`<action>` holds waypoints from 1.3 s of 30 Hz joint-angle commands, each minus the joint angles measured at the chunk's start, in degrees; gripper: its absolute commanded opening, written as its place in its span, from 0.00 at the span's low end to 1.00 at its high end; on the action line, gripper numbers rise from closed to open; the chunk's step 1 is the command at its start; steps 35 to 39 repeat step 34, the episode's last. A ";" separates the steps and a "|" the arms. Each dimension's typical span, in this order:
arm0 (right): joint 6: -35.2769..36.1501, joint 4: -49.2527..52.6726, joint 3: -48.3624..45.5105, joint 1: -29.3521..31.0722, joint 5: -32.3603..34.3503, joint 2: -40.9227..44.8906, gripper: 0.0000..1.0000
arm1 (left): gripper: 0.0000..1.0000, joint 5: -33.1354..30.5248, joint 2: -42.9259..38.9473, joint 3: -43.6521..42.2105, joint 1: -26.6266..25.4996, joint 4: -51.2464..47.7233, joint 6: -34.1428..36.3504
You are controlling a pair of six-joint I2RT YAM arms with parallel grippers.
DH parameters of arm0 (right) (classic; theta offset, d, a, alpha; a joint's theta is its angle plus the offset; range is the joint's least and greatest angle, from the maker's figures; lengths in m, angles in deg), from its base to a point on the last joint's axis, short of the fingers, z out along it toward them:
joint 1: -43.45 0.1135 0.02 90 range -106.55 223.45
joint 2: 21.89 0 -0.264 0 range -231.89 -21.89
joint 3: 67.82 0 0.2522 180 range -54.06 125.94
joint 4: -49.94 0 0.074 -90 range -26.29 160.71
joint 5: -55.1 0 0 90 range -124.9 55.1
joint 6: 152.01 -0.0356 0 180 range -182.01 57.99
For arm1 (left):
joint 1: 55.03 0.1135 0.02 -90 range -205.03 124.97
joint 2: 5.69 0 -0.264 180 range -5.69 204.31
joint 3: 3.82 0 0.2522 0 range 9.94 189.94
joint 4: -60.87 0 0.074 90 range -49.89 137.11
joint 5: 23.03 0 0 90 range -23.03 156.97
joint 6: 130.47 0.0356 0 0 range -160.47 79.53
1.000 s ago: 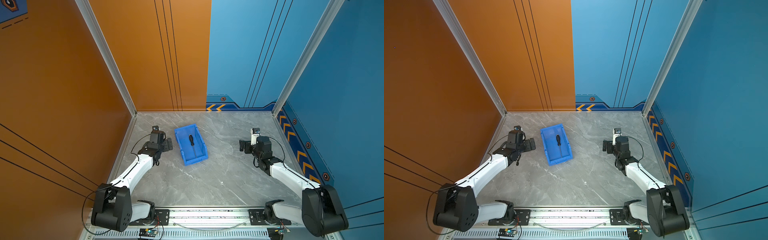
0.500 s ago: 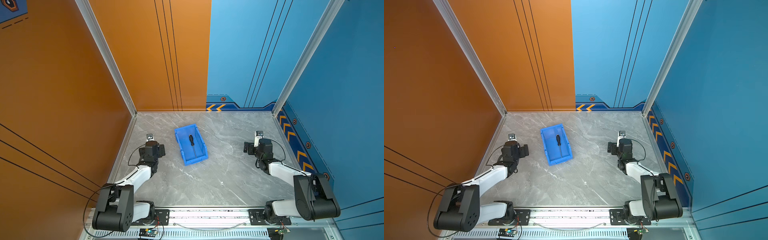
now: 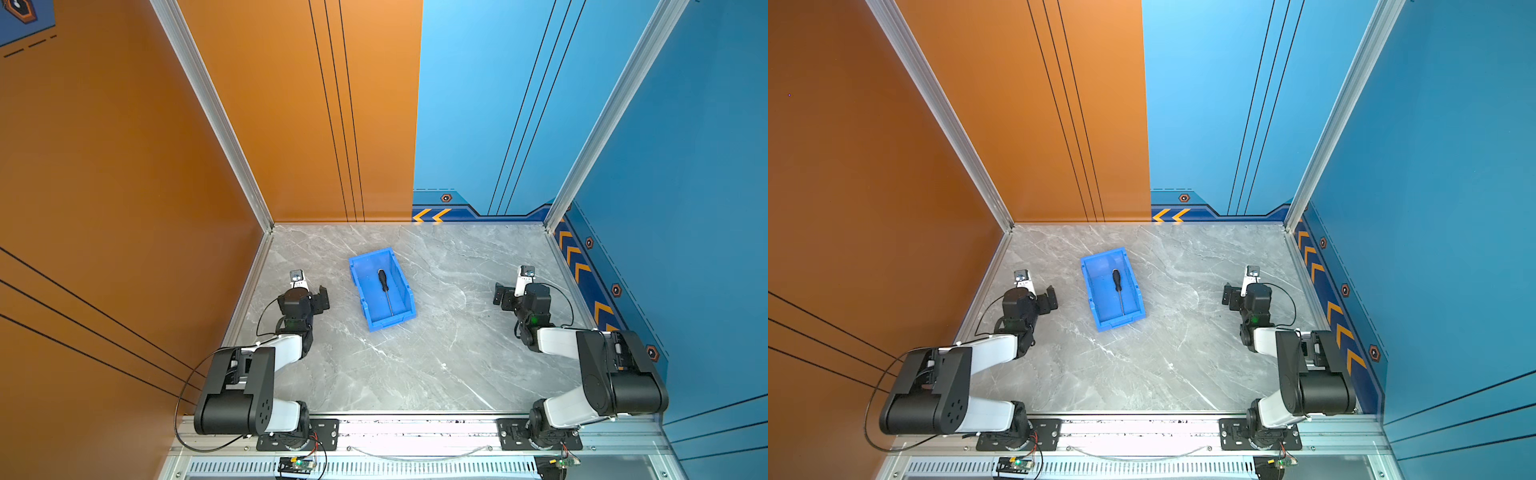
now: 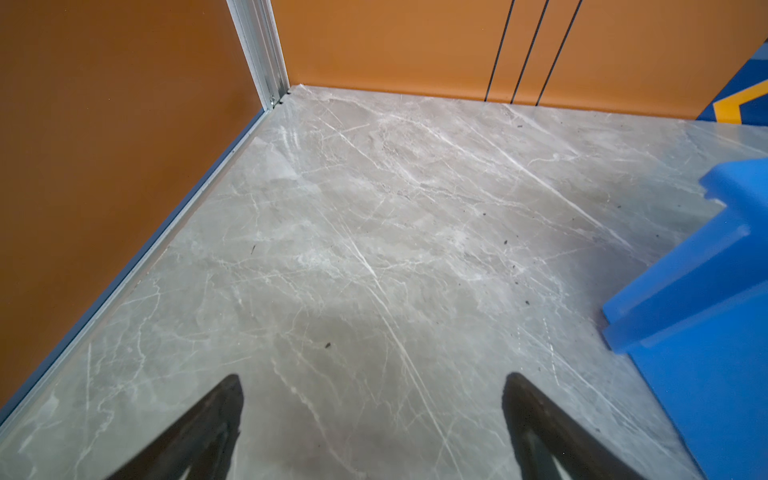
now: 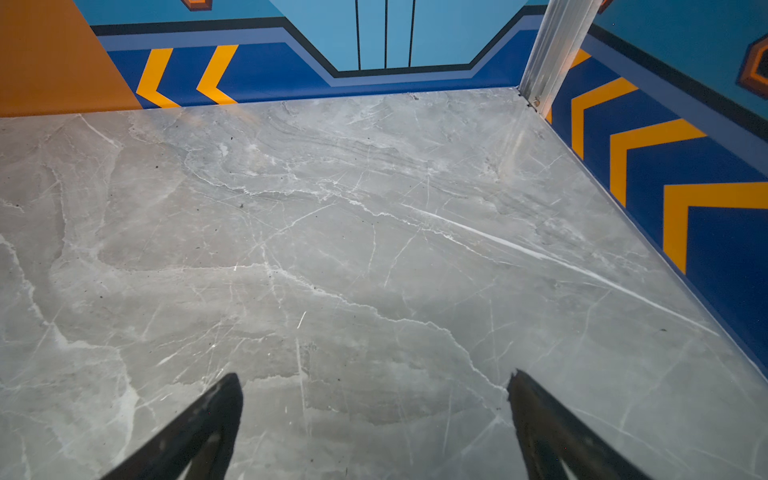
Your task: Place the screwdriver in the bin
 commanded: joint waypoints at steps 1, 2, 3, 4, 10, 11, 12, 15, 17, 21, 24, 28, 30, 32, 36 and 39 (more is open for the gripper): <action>-0.59 -9.45 -2.98 0.19 -0.34 -1.96 1.00 | 0.98 1.17 3.13 0.66 0.07 5.09 1.87; -0.50 -8.55 -2.75 0.08 -0.53 -1.78 1.00 | 0.98 1.92 3.85 1.51 -0.77 3.50 3.17; -0.50 -8.73 -2.74 0.08 -0.51 -1.77 1.00 | 0.98 2.46 4.92 1.58 -1.48 4.25 3.94; -0.52 -9.02 -2.80 0.08 -0.48 -1.89 1.00 | 0.98 2.83 6.56 0.86 -2.06 7.14 4.96; -0.33 -8.46 -2.65 1.38 3.78 -1.78 1.00 | 0.98 1.46 8.04 -1.56 -2.97 13.36 5.77; -0.30 -8.46 -2.70 1.40 3.69 -1.77 1.00 | 0.98 1.44 7.94 -1.58 -3.45 13.35 6.34; -0.38 -8.52 -2.67 1.40 3.74 -1.77 1.00 | 0.98 1.56 8.05 -1.61 -3.77 13.38 6.72; -0.26 -8.64 -2.76 1.31 3.69 -1.78 1.00 | 0.98 1.91 8.06 -1.61 -3.55 13.38 6.66; -0.33 -8.67 -2.74 1.40 3.70 -1.77 1.00 | 0.98 1.94 8.09 -1.57 -3.52 13.38 6.68; -0.33 -8.68 -2.74 1.40 3.66 -1.81 1.00 | 0.98 1.70 8.17 -1.56 -3.72 13.39 6.82; -0.28 -8.70 -2.74 1.40 3.69 -1.77 1.00 | 0.98 2.34 8.13 -1.50 -3.46 13.45 6.74; -0.31 -8.67 -2.70 1.40 3.67 -1.77 1.00 | 0.98 2.55 8.24 -1.38 -3.37 13.30 6.77; -0.27 -8.67 -2.74 1.38 3.66 -1.77 1.00 | 0.98 3.97 8.28 -1.05 -2.79 12.73 6.55; -0.26 -8.69 -2.74 1.35 3.64 -1.77 1.00 | 0.98 4.34 8.21 -1.02 -2.56 12.62 6.37; -0.27 -8.66 -2.74 1.31 3.64 -1.77 1.00 | 0.98 4.23 8.17 -1.19 -2.64 12.68 6.42; -0.27 -8.66 -2.74 1.31 3.64 -1.77 1.00 | 0.98 4.23 8.17 -1.19 -2.64 12.68 6.42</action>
